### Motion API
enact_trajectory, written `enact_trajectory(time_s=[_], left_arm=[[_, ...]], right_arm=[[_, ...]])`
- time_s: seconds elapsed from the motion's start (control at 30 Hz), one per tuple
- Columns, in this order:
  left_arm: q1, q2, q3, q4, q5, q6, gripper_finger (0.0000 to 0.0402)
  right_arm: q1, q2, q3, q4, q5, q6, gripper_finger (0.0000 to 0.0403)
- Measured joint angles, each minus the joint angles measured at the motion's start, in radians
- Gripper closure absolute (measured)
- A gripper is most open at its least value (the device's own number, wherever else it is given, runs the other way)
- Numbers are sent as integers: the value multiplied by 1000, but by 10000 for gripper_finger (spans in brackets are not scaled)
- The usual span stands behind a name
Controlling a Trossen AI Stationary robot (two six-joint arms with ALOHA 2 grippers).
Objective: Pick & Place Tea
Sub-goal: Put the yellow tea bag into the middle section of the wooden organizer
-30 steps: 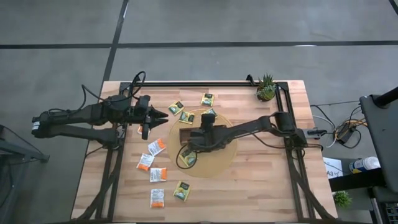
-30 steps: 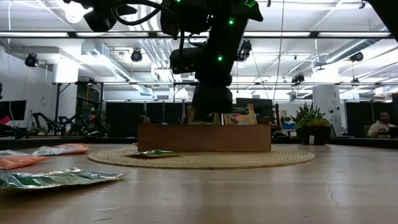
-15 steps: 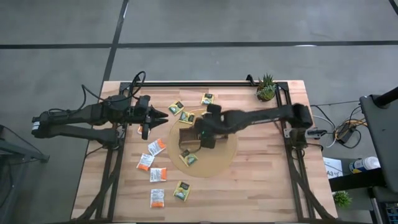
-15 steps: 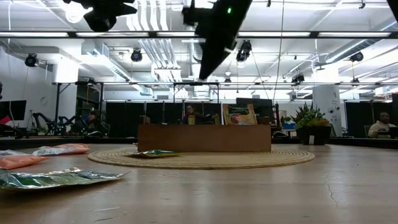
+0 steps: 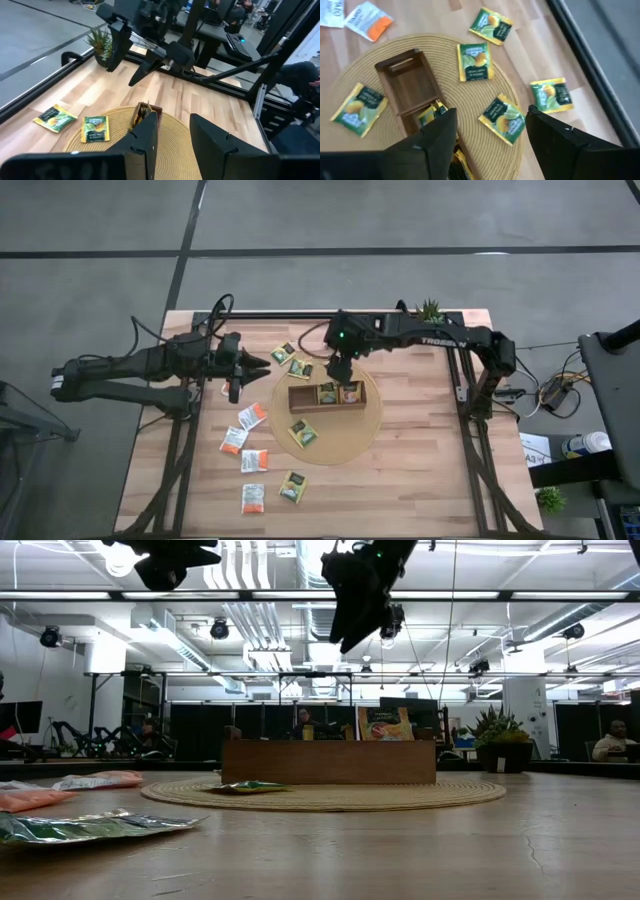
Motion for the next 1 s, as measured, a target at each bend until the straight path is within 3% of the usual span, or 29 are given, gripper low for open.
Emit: enact_trajectory(time_s=[0.57, 1.0], left_arm=[[0, 0, 0, -2, -66, 7, 294], [0, 0, 0, -4, -79, 6, 294]], right_arm=[[-256, 48, 0, 2, -190, -336, 147], [-311, 193, 0, 55, -220, -485, 147]])
